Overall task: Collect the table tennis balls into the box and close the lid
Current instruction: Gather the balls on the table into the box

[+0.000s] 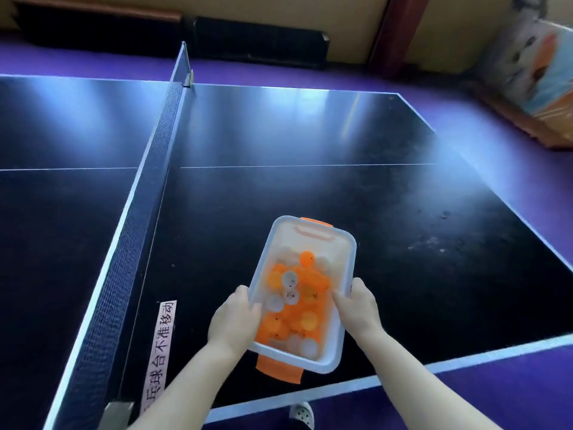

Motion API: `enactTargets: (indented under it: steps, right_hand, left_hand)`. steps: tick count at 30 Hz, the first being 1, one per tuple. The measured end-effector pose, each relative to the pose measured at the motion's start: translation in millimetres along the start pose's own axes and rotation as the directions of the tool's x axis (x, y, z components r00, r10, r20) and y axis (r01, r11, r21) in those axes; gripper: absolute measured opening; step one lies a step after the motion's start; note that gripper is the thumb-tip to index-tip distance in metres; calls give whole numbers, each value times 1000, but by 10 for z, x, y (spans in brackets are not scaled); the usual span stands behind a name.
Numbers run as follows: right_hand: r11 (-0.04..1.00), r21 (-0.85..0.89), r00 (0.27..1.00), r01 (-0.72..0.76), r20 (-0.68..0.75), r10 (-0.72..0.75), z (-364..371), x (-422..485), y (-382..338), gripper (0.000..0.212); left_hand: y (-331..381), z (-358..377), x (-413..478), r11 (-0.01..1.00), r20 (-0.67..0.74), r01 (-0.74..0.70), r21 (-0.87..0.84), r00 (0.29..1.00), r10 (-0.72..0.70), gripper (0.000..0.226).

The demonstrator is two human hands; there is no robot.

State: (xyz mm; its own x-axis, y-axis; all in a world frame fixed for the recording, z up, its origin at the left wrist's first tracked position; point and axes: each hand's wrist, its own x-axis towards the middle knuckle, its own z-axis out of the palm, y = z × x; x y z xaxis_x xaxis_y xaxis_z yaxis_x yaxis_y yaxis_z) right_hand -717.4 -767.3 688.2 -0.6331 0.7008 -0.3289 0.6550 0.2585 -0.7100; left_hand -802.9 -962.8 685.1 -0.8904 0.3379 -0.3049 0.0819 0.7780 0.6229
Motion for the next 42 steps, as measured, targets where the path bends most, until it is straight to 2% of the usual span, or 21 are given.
enactTargets:
  steps: [3, 7, 13, 16, 22, 27, 34, 37, 42]
  right_hand:
    - [996, 85, 999, -42, -24, 44, 0, -406, 122, 12]
    - [985, 141, 987, -102, -108, 118, -169, -835, 365, 13]
    - [963, 224, 943, -147, -262, 204, -835, -1350, 912, 8]
    - [945, 284, 910, -162, -328, 254, -1265, -1622, 1283, 10]
    - [887, 410, 782, -212, -473, 406, -2276, -2246, 2418, 12]
    - [868, 411, 691, -277, -543, 478, -3181, -2648, 3431, 13]
    - [884, 363, 727, -293, -516, 453, -3954, -2628, 4299, 20]
    - [883, 376, 765, -283, -466, 444, -4097, -2456, 4487, 22]
    - [867, 408, 782, -285, -424, 457, -4402, -1976, 4708, 22]
  left_hand:
    - [-97, -20, -227, 995, -6, -57, -80, 998, 56, 15]
    - [-6, 64, -502, 987, 33, -144, -78, 989, 147, 19]
    - [478, 508, -998, 951, 140, -274, -140, 946, 293, 24]
    - [802, 844, -1310, 931, 172, -346, -117, 916, 362, 25]
    - [1735, 1865, -2203, 876, 247, -465, -129, 840, 482, 22]
    - [2397, 2867, -2977, 864, 363, -473, -173, 785, 502, 22]
    - [2833, 3730, -3452, 884, 418, -443, -150, 782, 463, 21]
    - [2995, 3916, -3403, 889, 402, -442, -118, 798, 450, 19]
    - [3449, 4292, -3108, 890, 382, -448, -83, 811, 444, 20]
